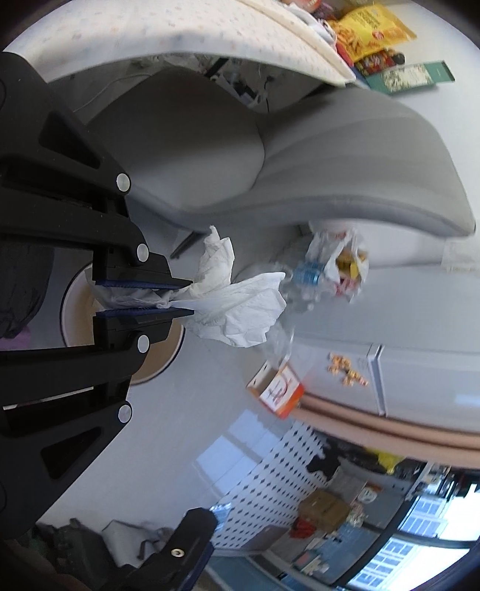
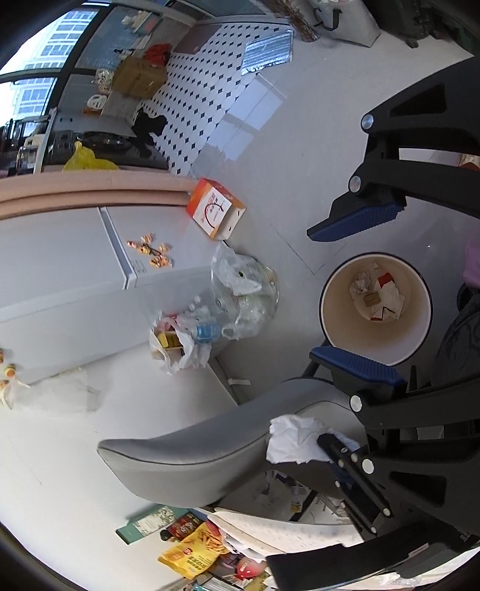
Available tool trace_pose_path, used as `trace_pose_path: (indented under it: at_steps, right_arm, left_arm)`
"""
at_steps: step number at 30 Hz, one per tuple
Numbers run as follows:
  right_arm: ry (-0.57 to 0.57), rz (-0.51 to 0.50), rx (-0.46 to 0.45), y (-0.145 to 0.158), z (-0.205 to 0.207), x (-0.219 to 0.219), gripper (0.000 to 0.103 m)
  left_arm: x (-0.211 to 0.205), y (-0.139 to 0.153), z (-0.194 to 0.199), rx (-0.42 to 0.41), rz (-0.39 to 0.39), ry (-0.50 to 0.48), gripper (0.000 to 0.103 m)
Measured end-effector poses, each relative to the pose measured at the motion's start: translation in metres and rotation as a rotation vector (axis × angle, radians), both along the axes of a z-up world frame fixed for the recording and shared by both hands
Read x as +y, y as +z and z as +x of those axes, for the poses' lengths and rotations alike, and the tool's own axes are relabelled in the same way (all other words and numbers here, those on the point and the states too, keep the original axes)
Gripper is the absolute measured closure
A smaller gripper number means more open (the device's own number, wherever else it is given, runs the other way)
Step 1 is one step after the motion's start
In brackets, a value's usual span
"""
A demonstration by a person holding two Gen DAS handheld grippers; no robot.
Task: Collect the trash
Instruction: 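Open both grippers to drop the tissue and scrap into the bin, then bring both tools back over the trash on the bed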
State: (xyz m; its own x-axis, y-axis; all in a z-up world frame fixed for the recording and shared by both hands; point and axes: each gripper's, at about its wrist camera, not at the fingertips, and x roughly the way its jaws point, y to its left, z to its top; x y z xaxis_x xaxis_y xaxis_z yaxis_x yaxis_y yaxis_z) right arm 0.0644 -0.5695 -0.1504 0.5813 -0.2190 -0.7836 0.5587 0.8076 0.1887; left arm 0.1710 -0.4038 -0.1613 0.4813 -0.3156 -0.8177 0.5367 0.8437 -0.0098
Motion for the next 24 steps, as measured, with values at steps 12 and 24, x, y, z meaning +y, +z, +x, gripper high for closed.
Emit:
trace_pose_path:
  at_steps: [12,24]
  right_arm:
    - [-0.024,0.005,-0.037,0.010,-0.022,-0.011,0.044]
    - [0.074,-0.045,-0.093,0.045,-0.012,0.035,0.016]
  left_arm:
    - [-0.002,0.010,-0.011,0.005,-0.044,-0.024,0.043]
    - [0.063,0.060,-0.008,-0.146,-0.066,0.174,0.014]
